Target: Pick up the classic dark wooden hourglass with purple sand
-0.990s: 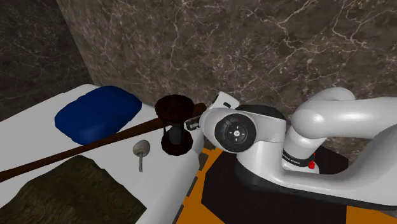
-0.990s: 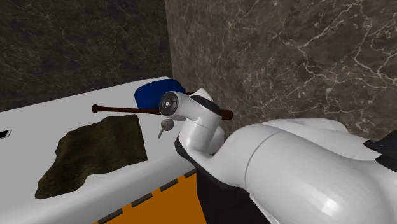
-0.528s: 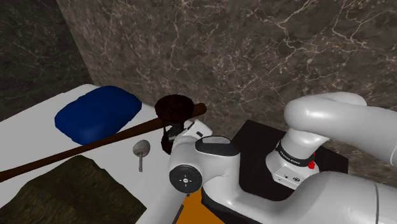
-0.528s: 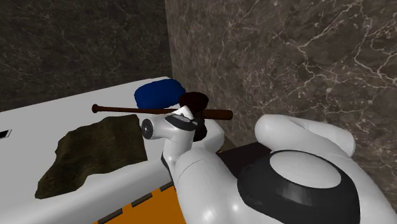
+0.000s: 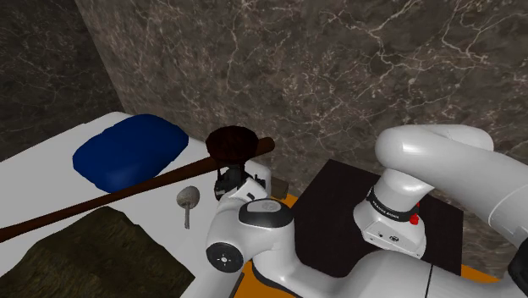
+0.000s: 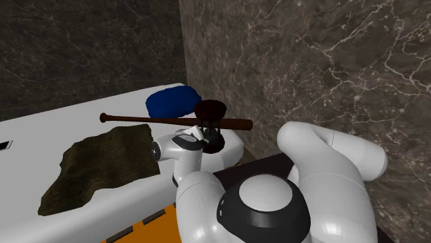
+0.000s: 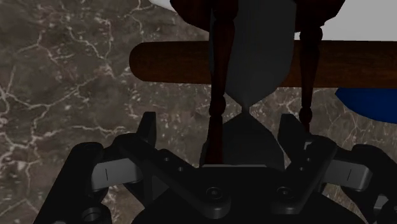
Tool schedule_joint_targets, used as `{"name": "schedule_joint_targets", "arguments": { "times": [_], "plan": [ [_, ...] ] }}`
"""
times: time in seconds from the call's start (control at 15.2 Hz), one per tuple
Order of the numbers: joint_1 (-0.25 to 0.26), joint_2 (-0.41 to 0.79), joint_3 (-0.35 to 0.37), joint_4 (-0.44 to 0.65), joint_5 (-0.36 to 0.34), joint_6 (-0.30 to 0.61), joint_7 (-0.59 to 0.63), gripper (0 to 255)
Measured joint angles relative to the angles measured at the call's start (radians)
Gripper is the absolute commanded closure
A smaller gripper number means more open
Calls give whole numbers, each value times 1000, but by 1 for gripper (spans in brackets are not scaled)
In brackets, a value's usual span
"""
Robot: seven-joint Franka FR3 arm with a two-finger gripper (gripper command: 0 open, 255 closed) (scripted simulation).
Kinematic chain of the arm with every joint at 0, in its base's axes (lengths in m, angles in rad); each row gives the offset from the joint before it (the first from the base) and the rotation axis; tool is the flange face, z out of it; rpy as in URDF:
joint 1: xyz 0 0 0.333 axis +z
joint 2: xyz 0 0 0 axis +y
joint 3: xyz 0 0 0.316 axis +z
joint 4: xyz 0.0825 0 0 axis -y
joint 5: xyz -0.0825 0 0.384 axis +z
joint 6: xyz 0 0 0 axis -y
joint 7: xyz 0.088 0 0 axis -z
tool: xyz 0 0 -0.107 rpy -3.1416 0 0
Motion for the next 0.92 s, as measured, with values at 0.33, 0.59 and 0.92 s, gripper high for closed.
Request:
{"name": "schedule_joint_targets", "arguments": {
  "times": [0.33, 0.59, 0.92],
  "plan": [
    [-16, -11, 29, 10, 12, 12, 16, 255],
    [-16, -12, 29, 11, 11, 11, 17, 255],
    [-14, -10, 25, 9, 10, 10, 13, 255]
  ]
}}
